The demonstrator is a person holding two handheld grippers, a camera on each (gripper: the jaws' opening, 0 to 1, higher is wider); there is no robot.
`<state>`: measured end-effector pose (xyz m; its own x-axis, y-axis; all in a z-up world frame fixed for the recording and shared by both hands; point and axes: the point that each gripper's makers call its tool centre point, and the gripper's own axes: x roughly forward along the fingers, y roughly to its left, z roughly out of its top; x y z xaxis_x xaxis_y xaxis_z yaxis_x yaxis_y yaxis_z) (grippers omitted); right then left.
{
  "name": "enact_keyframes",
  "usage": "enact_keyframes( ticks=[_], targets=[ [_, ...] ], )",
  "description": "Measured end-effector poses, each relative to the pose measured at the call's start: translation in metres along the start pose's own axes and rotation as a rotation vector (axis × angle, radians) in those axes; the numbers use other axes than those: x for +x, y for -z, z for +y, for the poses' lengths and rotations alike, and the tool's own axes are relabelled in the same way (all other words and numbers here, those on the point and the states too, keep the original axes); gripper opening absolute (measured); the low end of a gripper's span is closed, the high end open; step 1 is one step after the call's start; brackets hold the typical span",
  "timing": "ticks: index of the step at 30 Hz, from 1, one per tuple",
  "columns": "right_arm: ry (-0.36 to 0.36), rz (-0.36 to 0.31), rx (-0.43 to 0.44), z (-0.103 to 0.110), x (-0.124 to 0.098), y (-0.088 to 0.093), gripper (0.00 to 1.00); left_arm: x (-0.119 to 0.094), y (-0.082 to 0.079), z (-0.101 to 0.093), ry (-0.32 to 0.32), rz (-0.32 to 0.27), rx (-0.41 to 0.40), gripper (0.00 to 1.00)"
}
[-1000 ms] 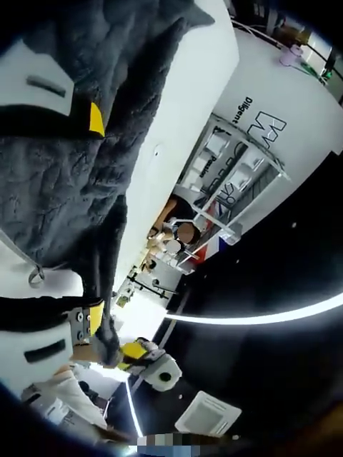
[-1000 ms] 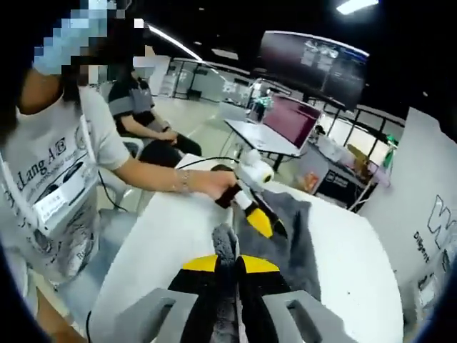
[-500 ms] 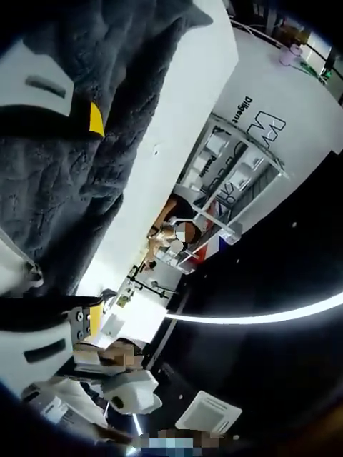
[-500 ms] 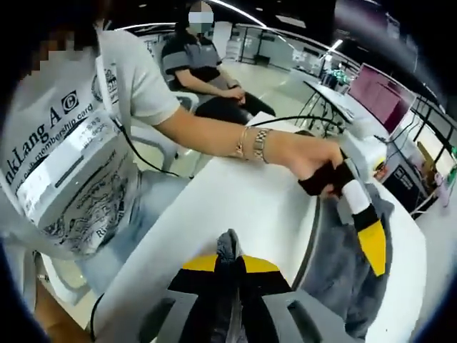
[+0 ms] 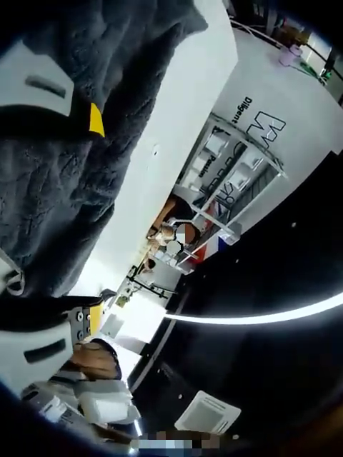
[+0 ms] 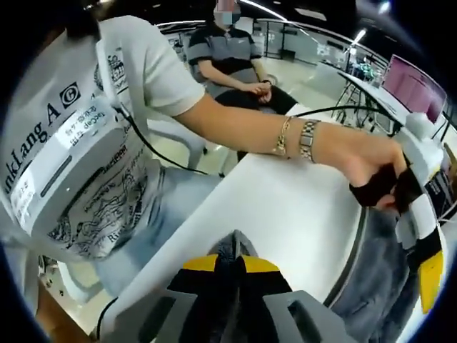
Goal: Fold the towel on the table until its edges align and the towel forms a compact rectangular stack.
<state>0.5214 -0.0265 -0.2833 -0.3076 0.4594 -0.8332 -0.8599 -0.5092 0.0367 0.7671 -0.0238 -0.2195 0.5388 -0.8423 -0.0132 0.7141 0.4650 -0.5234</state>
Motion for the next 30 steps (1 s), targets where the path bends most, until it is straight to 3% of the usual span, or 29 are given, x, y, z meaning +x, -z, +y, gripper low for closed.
enact_keyframes(
  ticks=[6,13,21,24,30],
  targets=[
    [-0.011,0.005,-0.046,0.003,-0.001,0.003,0.13,0.000,-0.001,0.000,0.002,-0.002,-0.001,0.94],
    [0.075,-0.032,-0.118,-0.009,-0.018,0.000,0.30,0.001,-0.002,0.001,0.000,-0.003,-0.004,0.94],
    [0.196,-0.053,-0.186,-0.015,-0.053,-0.001,0.37,0.002,-0.001,0.001,-0.001,-0.001,-0.006,0.94],
    [0.283,-0.017,-0.229,-0.021,-0.075,0.011,0.37,0.002,0.000,0.000,0.000,0.000,-0.007,0.94],
    [0.355,-0.021,-0.201,-0.020,-0.104,0.024,0.35,0.003,0.000,0.001,0.000,0.003,-0.010,0.94]
  ],
)
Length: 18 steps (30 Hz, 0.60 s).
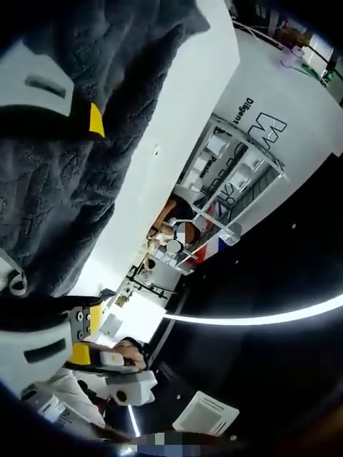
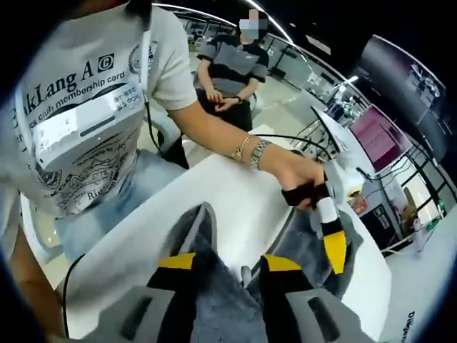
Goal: Fold the towel on the table until its edges align and the towel forms a compact rectangular stack.
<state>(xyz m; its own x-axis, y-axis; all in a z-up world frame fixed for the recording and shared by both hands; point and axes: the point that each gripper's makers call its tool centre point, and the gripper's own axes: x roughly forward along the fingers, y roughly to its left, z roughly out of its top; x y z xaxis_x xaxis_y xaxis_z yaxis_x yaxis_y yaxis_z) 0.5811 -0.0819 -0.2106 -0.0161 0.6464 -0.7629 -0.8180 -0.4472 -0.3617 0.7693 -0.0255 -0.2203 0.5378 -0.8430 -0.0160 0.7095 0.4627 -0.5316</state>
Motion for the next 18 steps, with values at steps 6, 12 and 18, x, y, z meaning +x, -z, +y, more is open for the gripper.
enact_keyframes(
  ticks=[6,12,18],
  targets=[
    [0.072,0.032,0.039,-0.005,-0.025,0.021,0.35,0.000,0.001,0.001,-0.003,0.004,-0.003,0.94],
    [0.139,0.025,0.089,-0.009,-0.042,0.028,0.35,-0.001,0.000,0.000,0.001,0.004,-0.003,0.94],
    [0.226,-0.026,0.245,-0.015,-0.054,0.048,0.34,-0.003,-0.003,-0.002,0.010,-0.005,-0.007,0.94]
  ],
)
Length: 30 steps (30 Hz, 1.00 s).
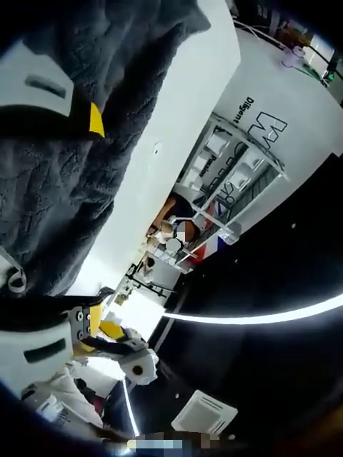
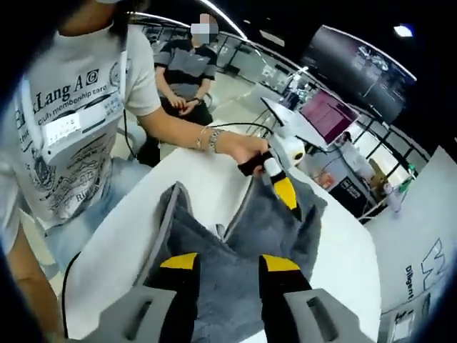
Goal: Fold the towel on the table until its edges align and the towel forms a compact rectangular stack.
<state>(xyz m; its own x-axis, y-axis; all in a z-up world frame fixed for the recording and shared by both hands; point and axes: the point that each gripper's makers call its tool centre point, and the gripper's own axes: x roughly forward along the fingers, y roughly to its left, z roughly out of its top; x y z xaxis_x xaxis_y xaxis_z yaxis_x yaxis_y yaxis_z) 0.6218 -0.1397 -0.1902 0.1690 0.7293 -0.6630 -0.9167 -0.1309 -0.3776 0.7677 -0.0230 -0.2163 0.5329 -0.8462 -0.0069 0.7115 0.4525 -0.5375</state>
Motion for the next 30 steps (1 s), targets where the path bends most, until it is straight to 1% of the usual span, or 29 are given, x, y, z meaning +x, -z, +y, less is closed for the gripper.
enact_keyframes(
  ticks=[3,4,6,8,9,11,13,15,16,17,19,22,25,26,27,29,30],
  targets=[
    [0.027,0.040,0.061,-0.002,-0.002,0.022,0.34,0.001,0.000,-0.002,0.004,0.001,0.000,0.94],
    [0.043,0.054,0.093,-0.002,-0.005,0.033,0.34,0.001,0.001,-0.003,0.008,0.005,0.005,0.94],
    [0.071,0.037,0.150,-0.006,-0.009,0.042,0.34,0.002,0.001,-0.005,0.014,0.012,0.012,0.94],
    [0.087,-0.023,0.215,-0.006,-0.013,0.050,0.34,0.003,0.002,-0.005,0.015,0.016,0.018,0.94],
    [0.081,-0.038,0.238,-0.003,-0.014,0.055,0.34,0.003,0.002,-0.005,0.014,0.018,0.020,0.94],
    [0.084,-0.029,0.255,0.000,-0.015,0.070,0.34,0.003,0.003,-0.004,0.009,0.020,0.022,0.94],
    [0.123,0.017,0.282,0.001,-0.017,0.088,0.34,0.003,0.004,-0.005,0.009,0.024,0.023,0.95],
    [0.129,0.015,0.295,0.001,-0.016,0.094,0.34,0.004,0.004,-0.007,0.015,0.024,0.030,0.96],
    [0.130,0.006,0.305,0.001,-0.015,0.095,0.34,0.005,0.004,-0.008,0.018,0.026,0.037,0.96],
    [0.125,-0.018,0.324,0.001,-0.013,0.095,0.34,0.005,0.005,-0.009,0.021,0.031,0.045,0.96],
    [0.124,-0.036,0.356,0.000,-0.010,0.099,0.34,0.007,0.007,-0.010,0.022,0.046,0.060,0.97],
    [0.113,0.007,0.368,0.009,-0.009,0.113,0.34,0.009,0.011,-0.016,0.032,0.063,0.088,0.99],
    [0.126,0.018,0.409,0.013,-0.009,0.125,0.34,0.011,0.013,-0.022,0.042,0.073,0.130,0.99],
    [0.126,0.012,0.427,0.014,-0.008,0.127,0.34,0.011,0.014,-0.022,0.039,0.079,0.152,0.99],
    [0.119,0.035,0.451,0.017,-0.008,0.132,0.34,0.012,0.015,-0.022,0.034,0.086,0.169,0.99],
    [0.119,0.068,0.441,0.018,-0.005,0.138,0.33,0.012,0.017,-0.021,0.021,0.101,0.190,0.99],
    [0.116,0.072,0.450,0.019,-0.004,0.139,0.33,0.012,0.019,-0.021,0.014,0.107,0.203,0.99]
  ],
)
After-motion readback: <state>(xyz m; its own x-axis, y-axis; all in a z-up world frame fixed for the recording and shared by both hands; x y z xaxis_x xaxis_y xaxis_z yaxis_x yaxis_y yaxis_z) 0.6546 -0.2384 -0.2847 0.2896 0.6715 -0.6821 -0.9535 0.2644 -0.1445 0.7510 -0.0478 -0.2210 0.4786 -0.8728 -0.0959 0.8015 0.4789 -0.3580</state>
